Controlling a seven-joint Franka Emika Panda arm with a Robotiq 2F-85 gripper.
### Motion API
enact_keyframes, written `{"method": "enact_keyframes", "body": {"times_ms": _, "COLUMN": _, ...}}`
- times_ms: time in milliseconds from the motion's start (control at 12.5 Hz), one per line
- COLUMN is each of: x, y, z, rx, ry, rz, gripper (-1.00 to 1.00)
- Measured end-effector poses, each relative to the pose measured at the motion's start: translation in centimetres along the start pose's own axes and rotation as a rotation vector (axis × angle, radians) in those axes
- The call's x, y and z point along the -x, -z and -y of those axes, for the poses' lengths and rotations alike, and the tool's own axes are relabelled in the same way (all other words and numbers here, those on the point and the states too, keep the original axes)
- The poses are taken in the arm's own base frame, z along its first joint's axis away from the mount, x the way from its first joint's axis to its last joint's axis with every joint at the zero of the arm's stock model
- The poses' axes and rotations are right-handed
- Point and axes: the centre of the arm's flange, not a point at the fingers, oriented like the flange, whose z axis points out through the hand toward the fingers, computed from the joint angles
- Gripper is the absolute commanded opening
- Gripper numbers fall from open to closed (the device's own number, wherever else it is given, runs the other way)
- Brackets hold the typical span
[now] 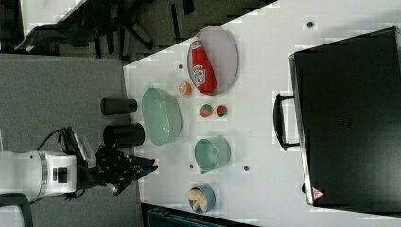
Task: Flap open oven.
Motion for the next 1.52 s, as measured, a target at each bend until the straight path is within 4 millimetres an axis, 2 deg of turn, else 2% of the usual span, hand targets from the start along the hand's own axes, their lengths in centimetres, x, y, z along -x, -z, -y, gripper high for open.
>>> {"method": "enact_keyframes", "body": {"times_ms": 240, "x": -2.7, "y": 0.2, "z": -1.2, "rx": -0.038, "ry": 0.13, "rz": -0.117, "gripper": -0.65}}
{"method": "enact_keyframes", "body": {"times_ms": 400, "x": -4.4, "y": -1.2, "z": -2.6, "rx": -0.065, "ry": 0.226, "rz": -0.145, "gripper": -0.65}}
{"method": "enact_keyframes", "body": {"times_ms": 640, "x": -7.2, "y": -4.2, "z": -5.7, "rx": -0.078, "ry": 0.32, "rz": -0.175, "gripper": -0.65}}
{"method": "enact_keyframes", "body": {"times_ms": 960, "x": -10.1, "y": -9.6, "z": -9.5, "rx": -0.058, "ry": 0.431, "rz": -0.133, "gripper": -0.65}}
{"method": "enact_keyframes", "body": {"times_ms": 1200, "x": -12.5, "y": -12.5, "z": -10.1, "rx": -0.037, "ry": 0.527, "rz": -0.152, "gripper": -0.65}}
{"method": "enact_keyframes", "body": {"times_ms": 1520, "x": -15.9, "y": -16.7, "z": -11.8, "rx": 0.014, "ry": 0.545, "rz": -0.157, "gripper": -0.65}}
